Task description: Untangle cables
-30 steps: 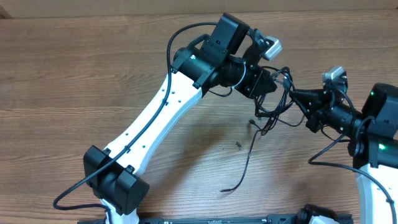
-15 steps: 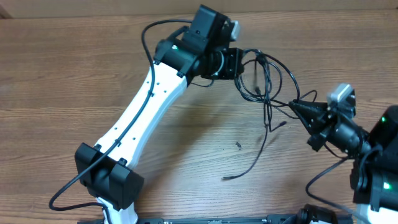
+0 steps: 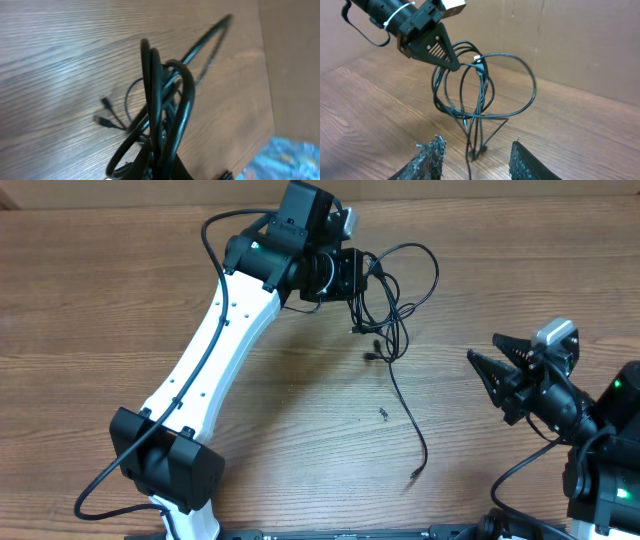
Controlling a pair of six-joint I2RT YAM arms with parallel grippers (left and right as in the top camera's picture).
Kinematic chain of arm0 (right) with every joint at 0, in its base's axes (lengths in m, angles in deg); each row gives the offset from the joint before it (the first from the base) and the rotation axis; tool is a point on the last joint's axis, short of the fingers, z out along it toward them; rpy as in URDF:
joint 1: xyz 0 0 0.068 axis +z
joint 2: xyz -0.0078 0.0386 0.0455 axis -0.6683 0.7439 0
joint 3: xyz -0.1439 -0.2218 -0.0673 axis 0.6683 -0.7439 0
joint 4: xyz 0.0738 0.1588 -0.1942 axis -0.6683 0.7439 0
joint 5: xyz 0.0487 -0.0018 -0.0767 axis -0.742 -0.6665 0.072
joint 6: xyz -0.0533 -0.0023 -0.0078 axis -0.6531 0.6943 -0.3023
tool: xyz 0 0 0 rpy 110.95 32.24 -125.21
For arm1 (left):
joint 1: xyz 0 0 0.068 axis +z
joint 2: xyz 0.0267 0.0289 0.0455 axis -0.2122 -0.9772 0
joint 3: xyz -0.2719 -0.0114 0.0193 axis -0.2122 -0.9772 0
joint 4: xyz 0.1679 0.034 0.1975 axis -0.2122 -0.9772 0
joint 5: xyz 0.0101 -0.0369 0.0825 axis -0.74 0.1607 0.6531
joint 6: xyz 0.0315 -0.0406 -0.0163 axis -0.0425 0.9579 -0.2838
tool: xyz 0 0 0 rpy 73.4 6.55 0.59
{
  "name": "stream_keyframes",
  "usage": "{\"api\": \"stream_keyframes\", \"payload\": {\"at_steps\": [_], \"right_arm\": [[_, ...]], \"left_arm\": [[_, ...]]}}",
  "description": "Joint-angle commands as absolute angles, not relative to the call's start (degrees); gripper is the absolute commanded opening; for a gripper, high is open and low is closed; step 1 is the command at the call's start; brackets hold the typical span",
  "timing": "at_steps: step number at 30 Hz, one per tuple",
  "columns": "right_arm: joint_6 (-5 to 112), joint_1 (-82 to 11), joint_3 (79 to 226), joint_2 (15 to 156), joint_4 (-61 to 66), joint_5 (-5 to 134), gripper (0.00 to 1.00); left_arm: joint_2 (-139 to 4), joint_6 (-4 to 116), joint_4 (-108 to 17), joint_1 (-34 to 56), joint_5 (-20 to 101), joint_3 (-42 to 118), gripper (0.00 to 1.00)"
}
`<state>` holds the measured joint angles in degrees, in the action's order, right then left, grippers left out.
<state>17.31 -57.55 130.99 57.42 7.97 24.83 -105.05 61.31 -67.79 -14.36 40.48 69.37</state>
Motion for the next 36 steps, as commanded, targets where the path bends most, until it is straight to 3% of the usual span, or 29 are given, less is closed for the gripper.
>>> {"api": "stream_keyframes", "payload": {"at_steps": [1,8,29,32,34,36], "right_arm": [[17.0,-57.4,131.8,57.0,7.0,26.1,0.45],[14.4,-57.4,131.8,58.2,6.3,26.0,0.69],[10.8,-57.4,131.8,69.8,5.4,24.8,0.7],[10.8,-57.4,131.8,70.4,5.2,24.8,0.59],[10.8,-57.4,131.8,70.5,5.2,24.8,0.33],[10.8,-57.4,131.8,70.4,5.2,24.7,0.19]], "left_arm": [[-105.2,51.4,-67.5,-15.5,32.2,69.9,0.04],[-105.2,36.4,-67.3,-19.0,19.0,69.9,0.04],[-105.2,31.8,-64.2,-21.5,3.3,69.9,0.04],[-105.2,31.8,-63.9,-21.5,2.3,69.9,0.04],[-105.2,31.8,-63.8,-21.5,2.4,69.9,0.04],[-105.2,31.8,-63.8,-21.5,2.6,69.9,0.04]]}}
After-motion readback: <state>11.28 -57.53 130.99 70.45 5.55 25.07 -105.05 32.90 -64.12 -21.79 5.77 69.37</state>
